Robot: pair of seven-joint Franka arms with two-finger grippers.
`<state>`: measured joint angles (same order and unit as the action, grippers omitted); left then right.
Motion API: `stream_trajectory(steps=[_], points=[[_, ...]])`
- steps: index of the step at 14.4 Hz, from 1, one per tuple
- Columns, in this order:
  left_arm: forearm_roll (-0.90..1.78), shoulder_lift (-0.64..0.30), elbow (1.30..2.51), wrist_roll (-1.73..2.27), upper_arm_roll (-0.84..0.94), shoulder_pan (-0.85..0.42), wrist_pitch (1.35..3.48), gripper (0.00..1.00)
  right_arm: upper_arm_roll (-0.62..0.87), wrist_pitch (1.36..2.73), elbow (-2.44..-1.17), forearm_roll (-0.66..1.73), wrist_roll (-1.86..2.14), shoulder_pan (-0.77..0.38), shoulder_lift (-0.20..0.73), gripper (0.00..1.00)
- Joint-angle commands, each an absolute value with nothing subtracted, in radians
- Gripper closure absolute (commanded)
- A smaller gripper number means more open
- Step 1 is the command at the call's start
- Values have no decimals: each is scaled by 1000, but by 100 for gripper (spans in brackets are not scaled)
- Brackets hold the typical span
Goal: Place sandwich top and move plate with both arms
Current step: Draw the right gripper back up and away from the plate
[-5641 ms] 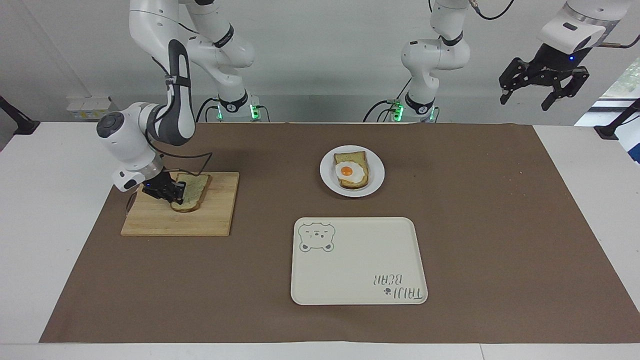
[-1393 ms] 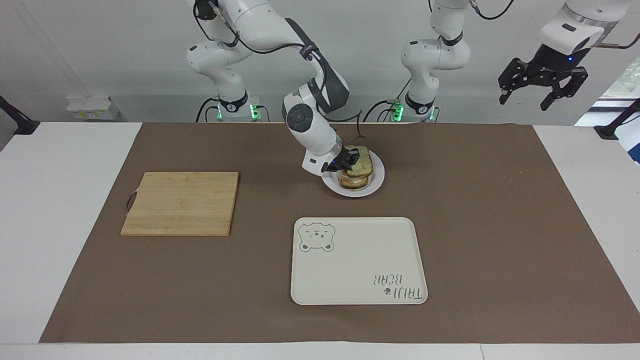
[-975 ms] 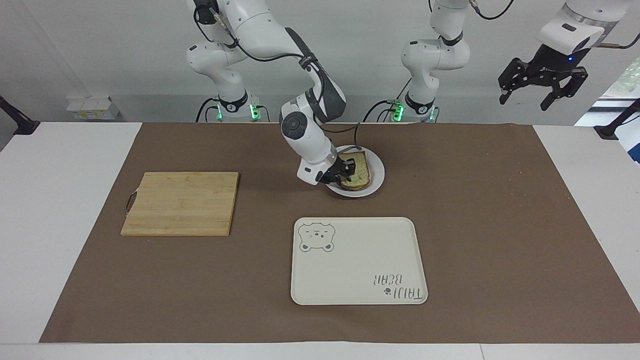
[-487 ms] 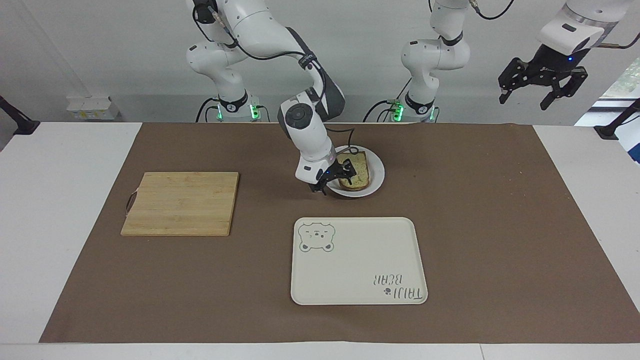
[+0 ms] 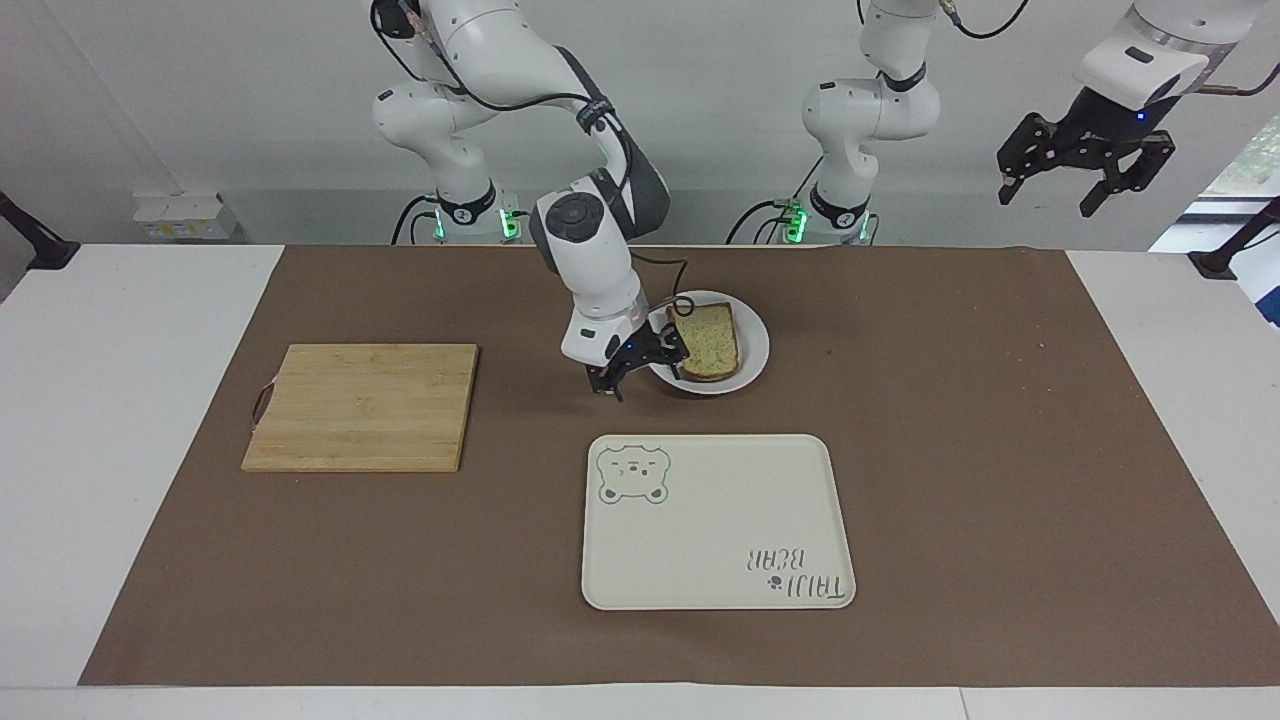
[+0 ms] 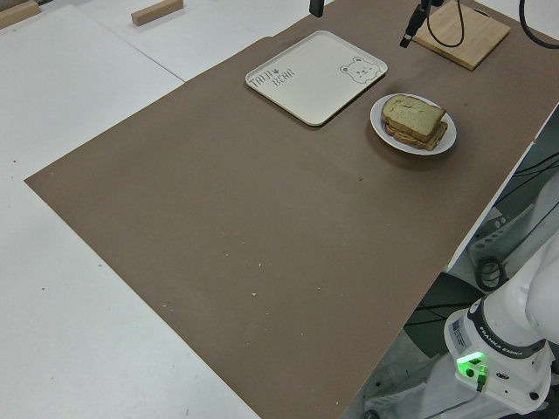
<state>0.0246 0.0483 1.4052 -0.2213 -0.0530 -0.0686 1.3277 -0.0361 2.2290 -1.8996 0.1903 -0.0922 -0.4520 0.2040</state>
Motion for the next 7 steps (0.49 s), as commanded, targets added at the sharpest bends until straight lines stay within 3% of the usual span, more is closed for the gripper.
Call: stream_trajectory(steps=[1,7], points=[[31,78,1439,-210,-51,-49,1331,0,-26,2142,-1907,147,-114,-396,144,0],[89,110,1502,-215,-60,-40,1341,0,-26,1994,-1876,39,-112,-306,97,0]])
